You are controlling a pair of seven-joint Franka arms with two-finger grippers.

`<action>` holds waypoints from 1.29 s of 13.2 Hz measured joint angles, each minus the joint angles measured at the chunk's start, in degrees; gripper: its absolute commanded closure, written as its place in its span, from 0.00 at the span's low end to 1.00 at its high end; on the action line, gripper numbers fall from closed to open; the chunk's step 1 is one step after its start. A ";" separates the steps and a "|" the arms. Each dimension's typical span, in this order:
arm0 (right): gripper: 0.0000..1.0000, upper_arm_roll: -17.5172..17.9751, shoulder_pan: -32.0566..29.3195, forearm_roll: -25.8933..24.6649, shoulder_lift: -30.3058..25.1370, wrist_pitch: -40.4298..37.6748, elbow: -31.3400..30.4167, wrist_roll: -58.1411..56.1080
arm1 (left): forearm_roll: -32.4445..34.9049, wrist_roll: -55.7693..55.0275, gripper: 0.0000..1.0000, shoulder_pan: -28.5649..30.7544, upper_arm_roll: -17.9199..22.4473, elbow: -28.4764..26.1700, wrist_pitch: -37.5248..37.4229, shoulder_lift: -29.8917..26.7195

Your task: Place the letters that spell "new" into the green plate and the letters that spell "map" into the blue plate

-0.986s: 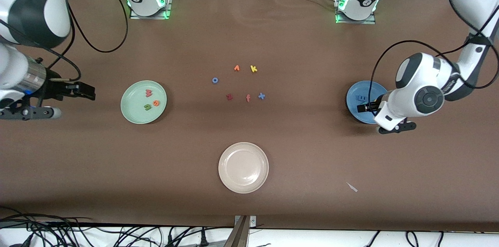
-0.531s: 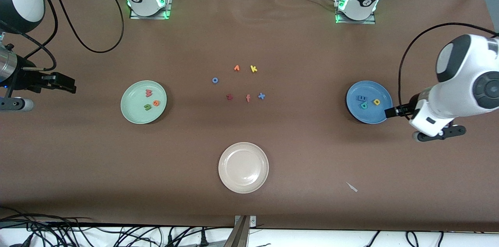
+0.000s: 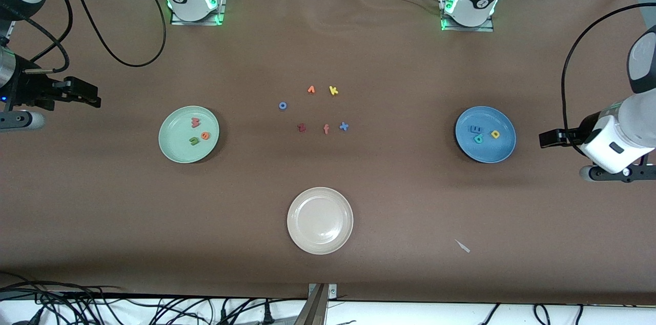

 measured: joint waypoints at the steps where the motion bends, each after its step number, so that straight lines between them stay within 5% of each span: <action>1: 0.00 2.06 -0.94 -0.08 -0.32 -0.06 -0.05 0.04 | -0.02 1.63 0.00 -1.20 1.22 0.63 -0.12 0.01; 6: 0.00 22.67 -18.16 -5.82 -5.97 2.63 -4.83 0.23 | -10.99 10.72 0.01 -20.53 25.68 9.37 -5.50 -1.19; 9: 0.00 33.21 -28.25 -8.83 -12.33 5.56 -11.96 1.66 | -18.76 14.15 0.02 -28.36 38.23 8.91 -6.10 -3.16; 12: 0.00 36.89 -30.37 -9.80 -18.25 8.41 -19.03 5.29 | -19.25 15.30 0.02 -30.28 40.38 3.79 -2.00 -4.53; 17: 0.00 39.29 -32.63 -9.91 -19.52 9.50 -20.96 5.46 | -19.25 15.84 0.01 -30.23 40.86 -3.67 2.47 -8.51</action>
